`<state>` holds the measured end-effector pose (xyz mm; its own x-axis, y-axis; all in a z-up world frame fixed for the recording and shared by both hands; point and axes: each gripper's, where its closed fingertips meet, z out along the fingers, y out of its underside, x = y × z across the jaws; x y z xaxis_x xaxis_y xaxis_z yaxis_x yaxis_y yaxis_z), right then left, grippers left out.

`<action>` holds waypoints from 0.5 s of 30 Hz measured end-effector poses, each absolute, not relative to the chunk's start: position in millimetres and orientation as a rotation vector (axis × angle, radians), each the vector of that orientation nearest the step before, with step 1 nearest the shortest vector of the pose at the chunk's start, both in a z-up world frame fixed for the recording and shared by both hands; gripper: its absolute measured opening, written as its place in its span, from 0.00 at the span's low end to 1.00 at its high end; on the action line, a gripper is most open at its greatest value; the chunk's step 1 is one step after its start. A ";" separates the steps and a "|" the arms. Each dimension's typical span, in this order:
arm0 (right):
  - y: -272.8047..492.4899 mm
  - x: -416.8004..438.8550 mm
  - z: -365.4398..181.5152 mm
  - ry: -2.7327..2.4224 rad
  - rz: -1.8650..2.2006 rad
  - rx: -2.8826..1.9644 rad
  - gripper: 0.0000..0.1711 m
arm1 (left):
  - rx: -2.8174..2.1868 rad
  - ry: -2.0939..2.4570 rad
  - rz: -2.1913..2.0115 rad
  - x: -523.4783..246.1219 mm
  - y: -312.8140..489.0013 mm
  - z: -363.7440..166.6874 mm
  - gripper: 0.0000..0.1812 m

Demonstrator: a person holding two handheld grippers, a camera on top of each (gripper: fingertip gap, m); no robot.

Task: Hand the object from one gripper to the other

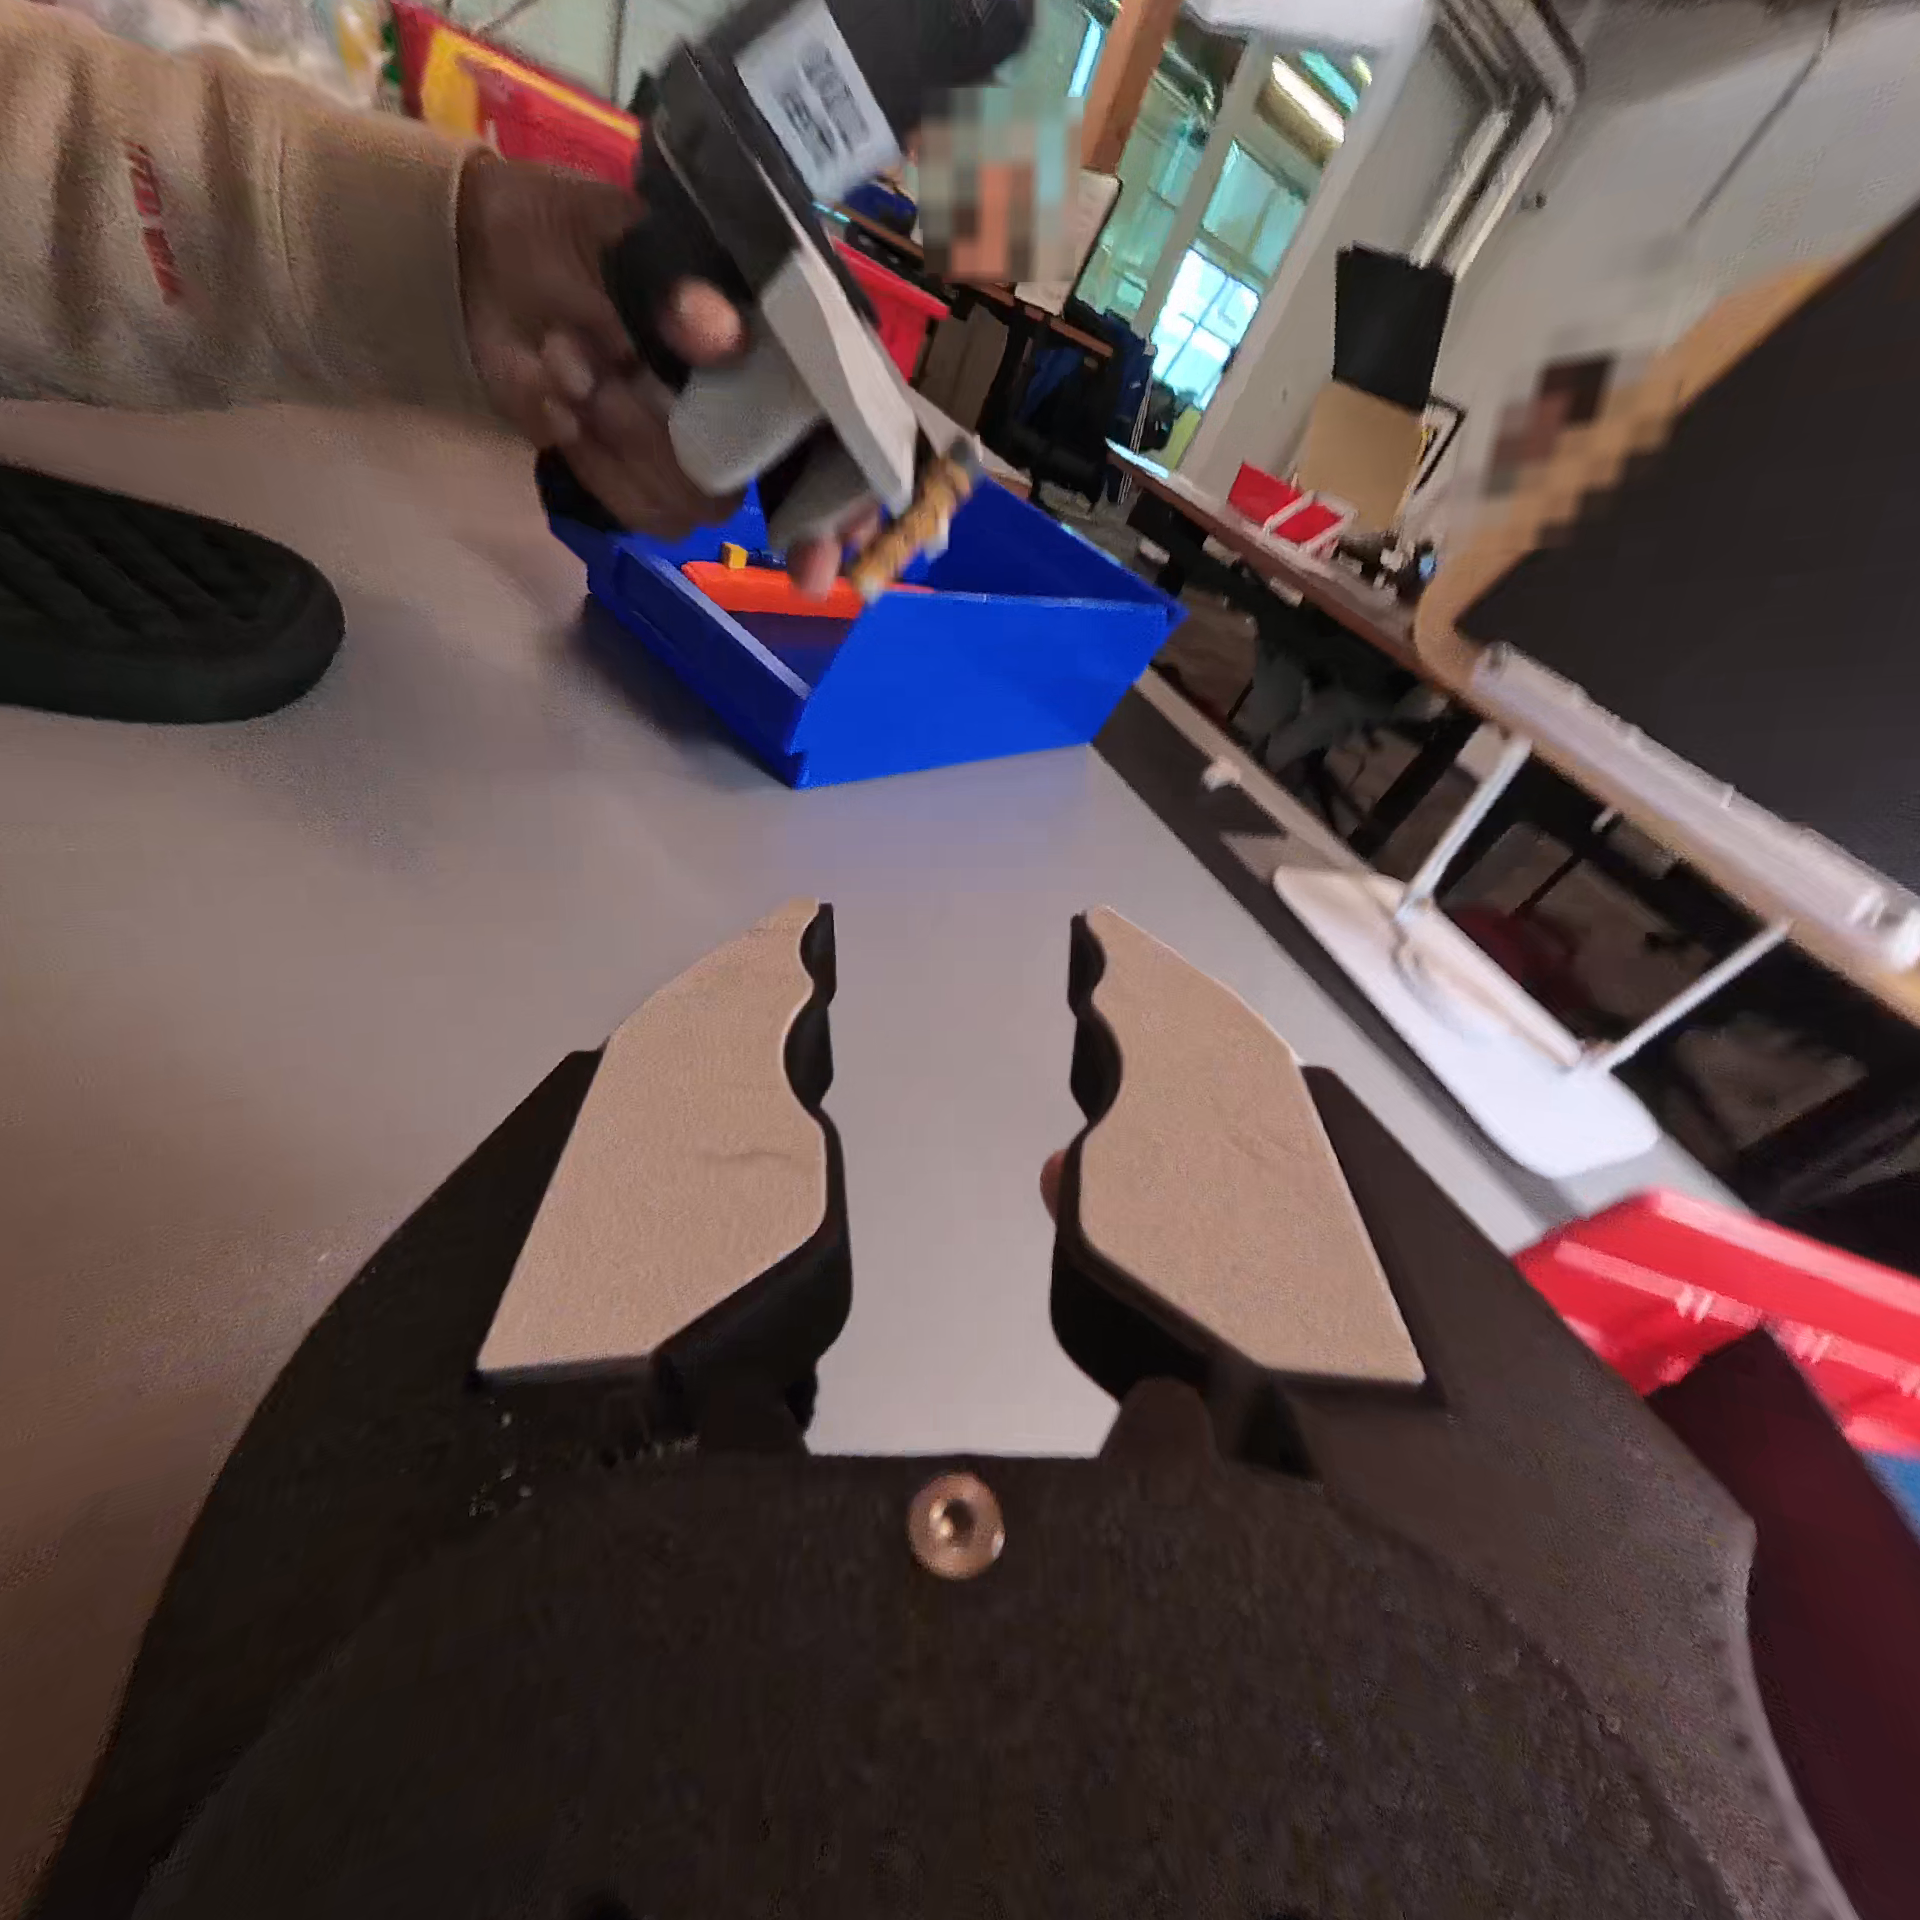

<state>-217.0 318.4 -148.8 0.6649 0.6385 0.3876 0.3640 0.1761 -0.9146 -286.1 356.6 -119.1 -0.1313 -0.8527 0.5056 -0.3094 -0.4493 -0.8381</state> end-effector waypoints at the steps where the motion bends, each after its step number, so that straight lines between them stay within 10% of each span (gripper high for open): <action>1: 317.2 -226.5 -142.4 -0.949 0.187 -1.397 0.26 | -1.700 1.275 -1.723 -276.1 340.0 -123.1 0.06; 15: 318.8 -281.9 -165.1 -1.321 0.007 -1.296 0.29 | -1.772 1.261 -2.047 -259.8 297.0 -157.7 0.06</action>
<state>-281.9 318.8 -165.1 0.3495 0.6417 0.6827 0.6346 0.3739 -0.6764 -259.8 297.0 -157.7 -0.2880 -0.6039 0.7432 -0.3922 -0.6336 -0.6669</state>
